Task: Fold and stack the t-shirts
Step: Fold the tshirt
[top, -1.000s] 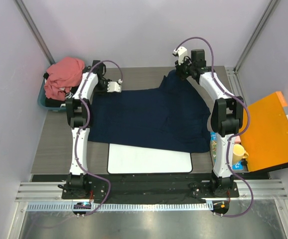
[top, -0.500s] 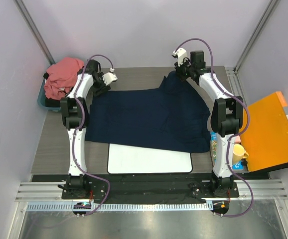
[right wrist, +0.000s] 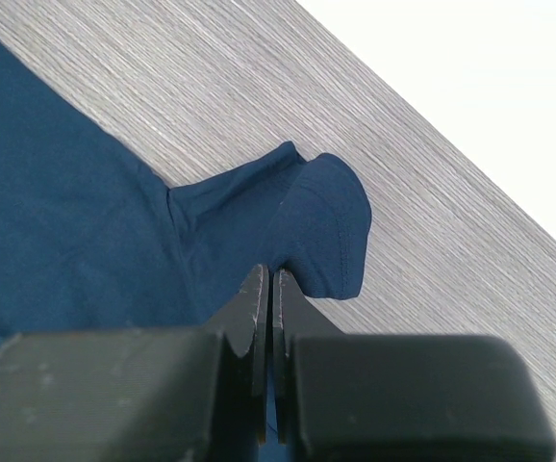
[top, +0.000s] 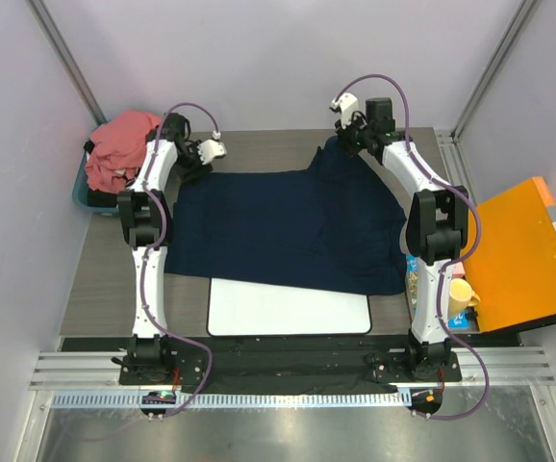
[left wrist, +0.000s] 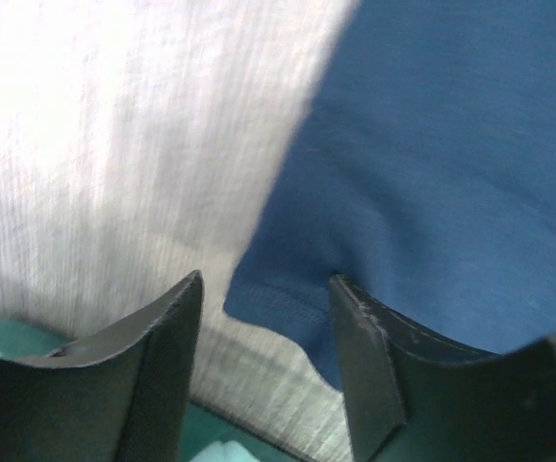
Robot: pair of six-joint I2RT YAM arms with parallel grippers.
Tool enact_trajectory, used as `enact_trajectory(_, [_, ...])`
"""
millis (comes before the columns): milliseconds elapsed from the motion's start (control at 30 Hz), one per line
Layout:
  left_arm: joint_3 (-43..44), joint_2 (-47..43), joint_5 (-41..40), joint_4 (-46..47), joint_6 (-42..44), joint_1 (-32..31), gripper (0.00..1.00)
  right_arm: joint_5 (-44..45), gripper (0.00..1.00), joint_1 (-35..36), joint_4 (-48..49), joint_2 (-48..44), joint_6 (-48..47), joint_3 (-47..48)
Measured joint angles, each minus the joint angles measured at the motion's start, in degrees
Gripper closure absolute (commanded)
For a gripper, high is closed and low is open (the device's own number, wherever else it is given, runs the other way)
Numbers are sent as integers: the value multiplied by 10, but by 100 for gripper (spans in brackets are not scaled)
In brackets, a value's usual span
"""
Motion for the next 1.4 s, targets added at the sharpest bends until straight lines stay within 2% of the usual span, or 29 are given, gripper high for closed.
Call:
enact_trajectory(233, [26, 10, 38, -80, 73, 0, 47, 0, 99, 5, 0, 0, -4, 0])
enact_trajectory(433, [56, 25, 49, -120, 89, 0, 52, 1, 99, 10, 0, -1, -8, 0])
enact_trajectory(500, [57, 26, 49, -122, 89, 0, 65, 2, 99, 11, 0, -2, -11, 0])
enact_trajectory(633, [57, 26, 50, -137, 84, 0, 81, 3, 99, 15, 0, -10, -15, 0])
enact_trajectory(667, [57, 26, 49, -140, 84, 0, 92, 4, 99, 16, 0, -12, -15, 0])
enact_trajectory(700, [58, 27, 48, -143, 84, 0, 98, 5, 99, 17, 0, -15, -16, 0])
enact_trajectory(733, [58, 27, 49, -148, 82, 0, 100, 5, 99, 17, 0, -17, -16, 0])
enact_trajectory(1033, [77, 37, 47, -166, 86, 0, 100, 10, 99, 22, 0, -42, -17, -5])
enact_trajectory(1400, [1, -10, 47, -154, 66, 1, 100, 13, 99, 24, 0, -85, -22, -34])
